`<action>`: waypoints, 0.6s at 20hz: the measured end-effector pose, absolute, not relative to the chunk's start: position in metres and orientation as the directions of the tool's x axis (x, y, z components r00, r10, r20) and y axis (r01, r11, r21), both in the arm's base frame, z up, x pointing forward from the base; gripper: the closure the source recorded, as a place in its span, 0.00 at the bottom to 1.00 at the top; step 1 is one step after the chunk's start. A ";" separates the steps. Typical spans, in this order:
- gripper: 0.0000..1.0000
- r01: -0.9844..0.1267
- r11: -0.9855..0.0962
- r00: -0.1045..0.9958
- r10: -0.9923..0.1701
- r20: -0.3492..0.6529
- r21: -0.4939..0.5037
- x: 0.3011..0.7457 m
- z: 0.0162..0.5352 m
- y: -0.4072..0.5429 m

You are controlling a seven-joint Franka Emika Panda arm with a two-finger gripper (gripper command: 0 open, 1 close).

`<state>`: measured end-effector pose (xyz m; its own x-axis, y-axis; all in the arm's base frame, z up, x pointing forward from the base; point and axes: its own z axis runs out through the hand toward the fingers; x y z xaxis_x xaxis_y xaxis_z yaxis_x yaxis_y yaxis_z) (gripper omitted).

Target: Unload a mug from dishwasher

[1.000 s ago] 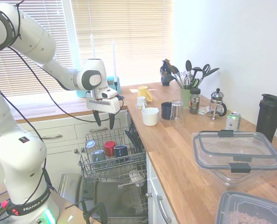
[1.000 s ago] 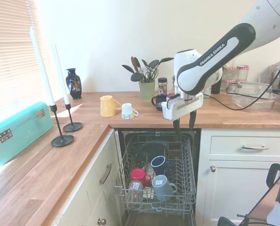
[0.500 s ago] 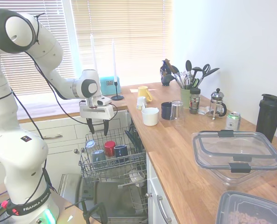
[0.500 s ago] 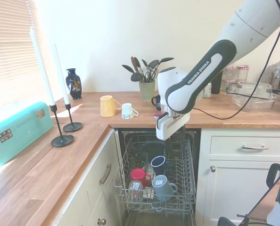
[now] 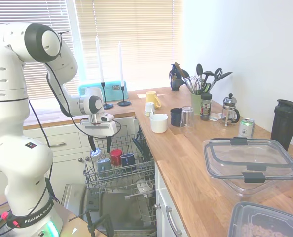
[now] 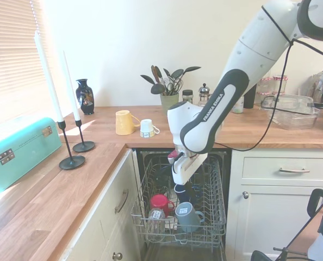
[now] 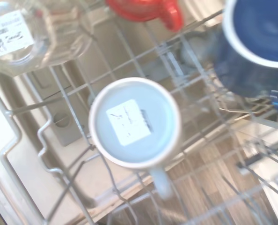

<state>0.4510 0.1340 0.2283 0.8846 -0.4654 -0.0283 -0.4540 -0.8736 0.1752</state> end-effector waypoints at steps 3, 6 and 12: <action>0.00 -0.439 -0.880 0.890 -0.454 -0.046 0.179 0.449 0.208 0.139; 0.00 -0.417 -0.890 0.898 -0.435 -0.070 0.184 0.446 0.188 0.141; 0.00 -0.385 -0.904 0.910 -0.406 -0.084 0.187 0.443 0.158 0.136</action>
<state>0.4427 0.1359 0.1582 0.9102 -0.4056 -0.0838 -0.3855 -0.9036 0.1869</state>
